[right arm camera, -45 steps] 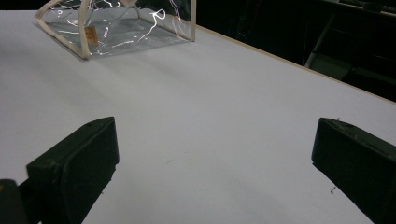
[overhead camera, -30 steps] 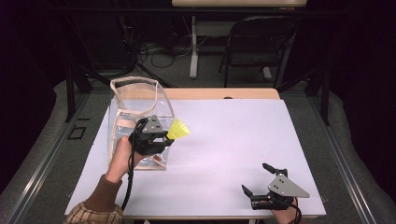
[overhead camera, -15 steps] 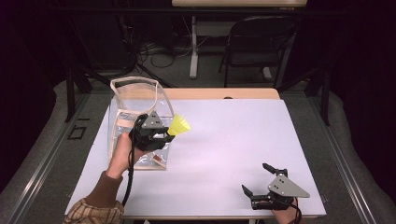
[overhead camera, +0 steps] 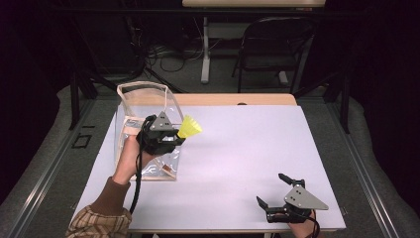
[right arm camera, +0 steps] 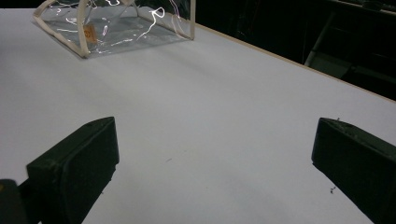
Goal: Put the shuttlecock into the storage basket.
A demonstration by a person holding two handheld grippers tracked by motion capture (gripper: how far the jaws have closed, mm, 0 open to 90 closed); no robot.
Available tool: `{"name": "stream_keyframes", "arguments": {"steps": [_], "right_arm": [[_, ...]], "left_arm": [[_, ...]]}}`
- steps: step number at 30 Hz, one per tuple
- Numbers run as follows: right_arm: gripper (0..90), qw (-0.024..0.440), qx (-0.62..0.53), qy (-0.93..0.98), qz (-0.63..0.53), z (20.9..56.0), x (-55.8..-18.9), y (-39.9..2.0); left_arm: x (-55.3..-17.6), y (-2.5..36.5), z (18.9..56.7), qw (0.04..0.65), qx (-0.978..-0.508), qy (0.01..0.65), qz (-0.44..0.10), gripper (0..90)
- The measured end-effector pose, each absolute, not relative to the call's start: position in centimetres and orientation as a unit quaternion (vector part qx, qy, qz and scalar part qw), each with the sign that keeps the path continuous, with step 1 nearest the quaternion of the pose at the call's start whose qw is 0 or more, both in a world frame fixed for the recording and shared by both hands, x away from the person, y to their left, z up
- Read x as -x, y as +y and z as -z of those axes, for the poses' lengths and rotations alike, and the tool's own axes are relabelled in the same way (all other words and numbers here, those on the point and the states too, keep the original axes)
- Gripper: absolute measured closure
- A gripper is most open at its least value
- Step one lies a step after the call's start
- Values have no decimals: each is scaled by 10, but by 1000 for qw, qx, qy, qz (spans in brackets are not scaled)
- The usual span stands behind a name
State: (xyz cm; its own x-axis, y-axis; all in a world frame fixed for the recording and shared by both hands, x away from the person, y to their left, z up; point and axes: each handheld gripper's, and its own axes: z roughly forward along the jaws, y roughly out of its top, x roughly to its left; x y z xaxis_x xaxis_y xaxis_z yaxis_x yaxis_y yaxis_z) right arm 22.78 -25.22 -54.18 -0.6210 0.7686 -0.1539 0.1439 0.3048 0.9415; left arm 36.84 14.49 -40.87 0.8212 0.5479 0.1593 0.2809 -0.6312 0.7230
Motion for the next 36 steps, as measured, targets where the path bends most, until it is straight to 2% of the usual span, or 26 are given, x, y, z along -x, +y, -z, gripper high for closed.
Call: {"name": "stream_keyframes", "arguments": {"steps": [36], "right_arm": [[1, 309, -306, 746, -503, 542, -228, -252]], "left_arm": [[-393, 153, 380, 374, -868, 249, -211, 647]]}}
